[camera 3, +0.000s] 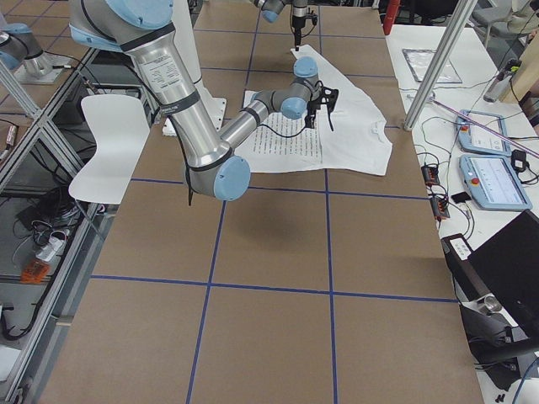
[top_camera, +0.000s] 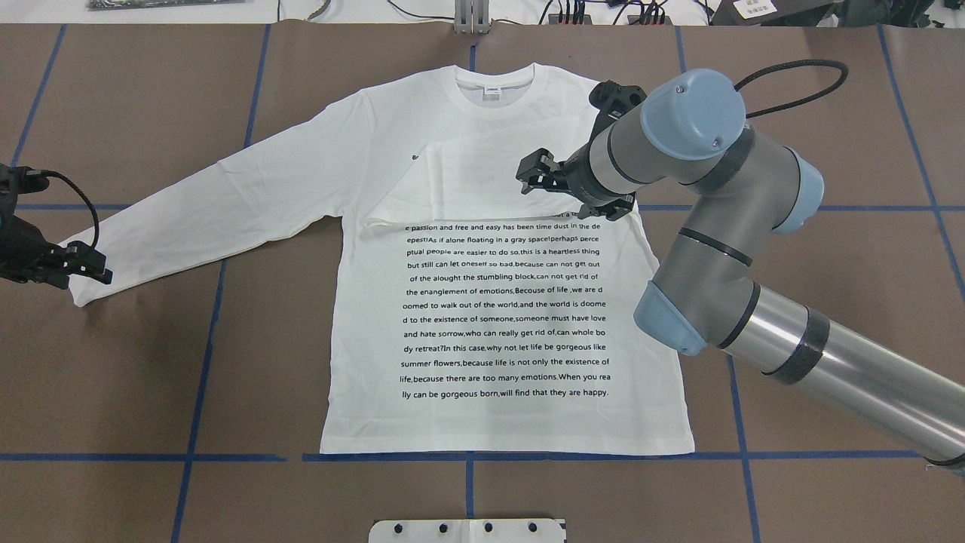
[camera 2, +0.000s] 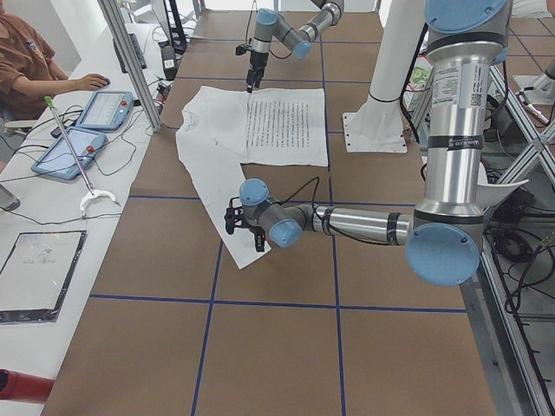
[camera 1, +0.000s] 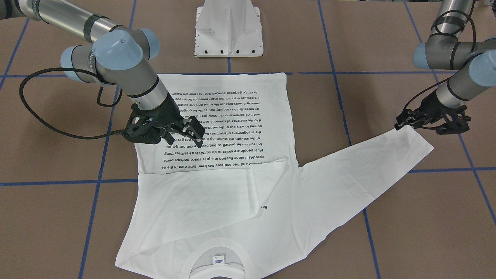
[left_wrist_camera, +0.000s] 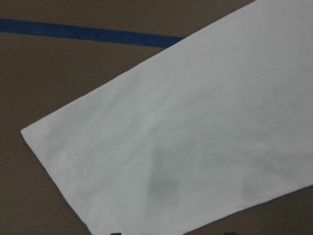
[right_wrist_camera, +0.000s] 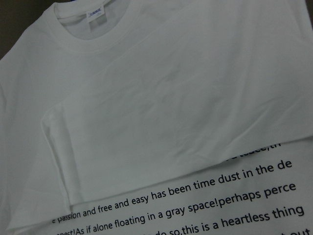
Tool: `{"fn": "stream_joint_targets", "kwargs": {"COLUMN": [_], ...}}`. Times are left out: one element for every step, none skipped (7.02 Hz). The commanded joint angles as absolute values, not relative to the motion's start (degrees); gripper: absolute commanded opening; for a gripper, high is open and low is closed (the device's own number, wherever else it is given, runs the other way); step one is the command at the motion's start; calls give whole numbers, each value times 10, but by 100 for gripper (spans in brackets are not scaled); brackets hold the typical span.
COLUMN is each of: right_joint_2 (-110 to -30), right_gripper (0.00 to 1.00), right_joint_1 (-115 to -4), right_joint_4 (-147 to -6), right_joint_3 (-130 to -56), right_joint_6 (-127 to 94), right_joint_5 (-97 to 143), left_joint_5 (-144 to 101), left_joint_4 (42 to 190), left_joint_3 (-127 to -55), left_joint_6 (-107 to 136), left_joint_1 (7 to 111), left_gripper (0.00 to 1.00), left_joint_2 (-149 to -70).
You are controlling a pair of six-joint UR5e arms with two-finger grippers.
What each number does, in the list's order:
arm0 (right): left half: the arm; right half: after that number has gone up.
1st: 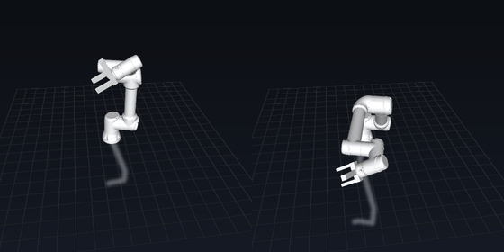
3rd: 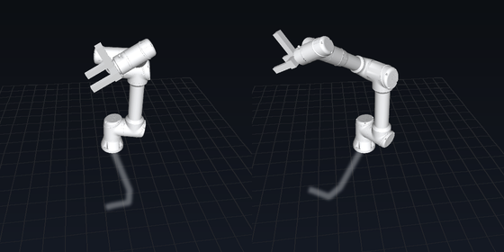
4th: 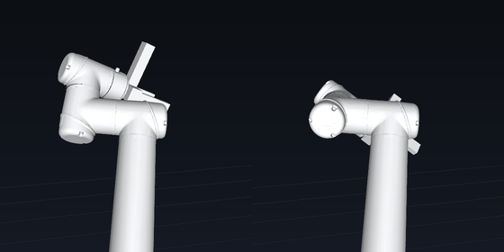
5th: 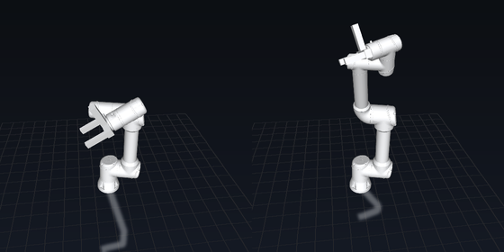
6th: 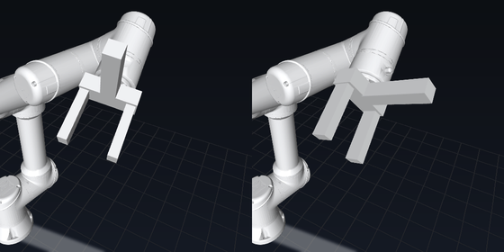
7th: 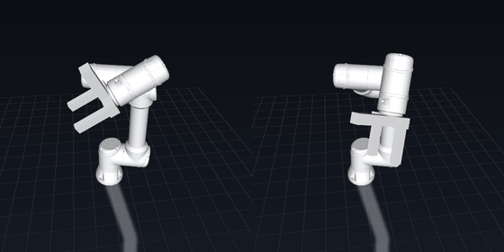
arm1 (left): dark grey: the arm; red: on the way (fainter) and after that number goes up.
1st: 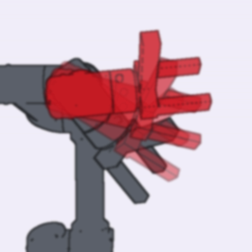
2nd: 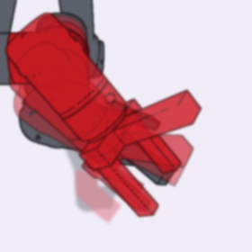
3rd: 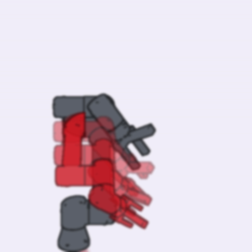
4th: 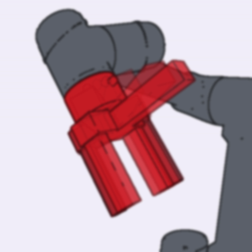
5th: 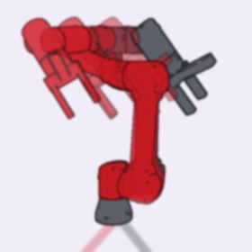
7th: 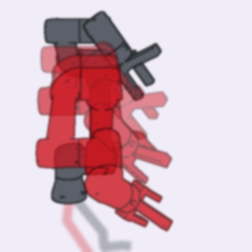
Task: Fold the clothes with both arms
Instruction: 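Grasp the other sleeve cuff with the left gripper and lift it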
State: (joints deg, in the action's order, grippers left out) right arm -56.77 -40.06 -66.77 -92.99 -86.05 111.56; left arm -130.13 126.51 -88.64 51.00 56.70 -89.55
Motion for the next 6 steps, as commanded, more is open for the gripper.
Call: {"fn": "stream_joint_targets", "kwargs": {"right_joint_2": [-568, -569, -569, -571, -572, -572], "right_gripper": [99, 99, 99, 99, 99, 99], "right_joint_1": [-400, -400, -400, -400, -399, -399], "right_joint_4": [-668, -668, -668, -667, -668, -668], "right_joint_3": [-931, -930, -931, -931, -932, -933], "right_joint_6": [-860, -860, -860, -860, -860, -860], "right_joint_5": [1114, 1114, 1114, 1114, 1114, 1114], "left_joint_5": [-1296, -1296, -1296, -1296, -1278, -1276], "left_joint_4": [1265, 1265, 1265, 1265, 1266, 1266], "left_joint_3": [-884, -879, -878, -878, -880, -881], "left_joint_6": [511, 511, 511, 511, 514, 517], "left_joint_1": [562, 555, 551, 551, 550, 550], "left_gripper": [74, 74, 71, 60, 36, 0], "left_joint_2": [-885, -885, -885, -885, -885, -885]}}
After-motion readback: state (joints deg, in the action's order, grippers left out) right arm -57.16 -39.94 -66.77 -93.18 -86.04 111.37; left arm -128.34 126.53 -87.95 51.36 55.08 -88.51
